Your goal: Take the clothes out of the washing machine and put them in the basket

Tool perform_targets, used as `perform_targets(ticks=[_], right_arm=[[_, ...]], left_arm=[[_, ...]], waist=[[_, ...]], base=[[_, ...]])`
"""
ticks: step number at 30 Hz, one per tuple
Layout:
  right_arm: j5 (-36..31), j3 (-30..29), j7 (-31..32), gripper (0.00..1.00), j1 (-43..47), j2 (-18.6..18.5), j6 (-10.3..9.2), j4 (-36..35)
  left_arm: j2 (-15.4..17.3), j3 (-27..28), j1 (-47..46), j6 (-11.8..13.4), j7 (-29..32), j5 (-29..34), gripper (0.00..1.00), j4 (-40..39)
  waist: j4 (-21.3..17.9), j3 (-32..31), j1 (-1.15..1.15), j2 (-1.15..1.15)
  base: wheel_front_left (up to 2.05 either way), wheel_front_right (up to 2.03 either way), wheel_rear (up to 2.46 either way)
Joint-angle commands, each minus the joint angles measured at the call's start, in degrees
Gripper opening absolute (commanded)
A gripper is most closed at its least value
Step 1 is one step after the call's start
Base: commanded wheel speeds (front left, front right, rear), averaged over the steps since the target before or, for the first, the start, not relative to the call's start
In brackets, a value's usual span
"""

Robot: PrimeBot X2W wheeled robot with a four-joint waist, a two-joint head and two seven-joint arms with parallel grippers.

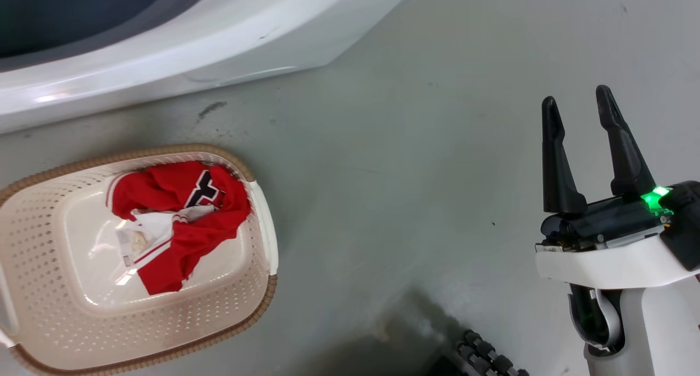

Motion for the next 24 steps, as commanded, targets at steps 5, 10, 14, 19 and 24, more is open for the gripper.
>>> perform_targets(ticks=[5,10,14,19,24], right_arm=[[0.95,0.13,-0.14,1.0,-1.22,0.15,-0.06,-0.65],[1.6,-0.09,-0.14,1.0,-1.9,0.15,-0.06,-0.92],[1.89,-0.42,-0.13,1.0,-2.02,0.15,-0.06,-1.02],[2.02,-0.77,-0.14,1.0,-2.21,0.15,-0.06,-1.13],[1.96,-1.04,-0.13,1.0,-2.28,0.15,-0.06,-1.21]], left_arm=[[1.57,-1.71,-3.37,-0.27,4.55,0.57,1.0,0.7],[2.04,-2.97,-3.86,-0.27,6.07,0.33,1.0,0.31],[2.09,-3.15,-2.45,0.35,6.39,0.03,1.0,0.16],[2.29,-3.38,-1.36,0.85,6.85,-0.57,1.0,-0.83],[2.85,-4.04,-0.46,1.3,6.83,-0.37,1.0,-2.53]], waist=[[-1.52,2.72,-0.01,0.0],[-1.75,4.01,-0.01,0.0],[-1.78,4.58,-0.01,0.0],[-1.65,5.07,-0.01,0.0],[-1.6,5.36,-0.01,0.0]], base=[[0.0,0.0,0.0],[0.0,0.0,0.0],[0.0,0.0,0.0],[0.0,0.0,0.0],[0.0,0.0,0.0]])
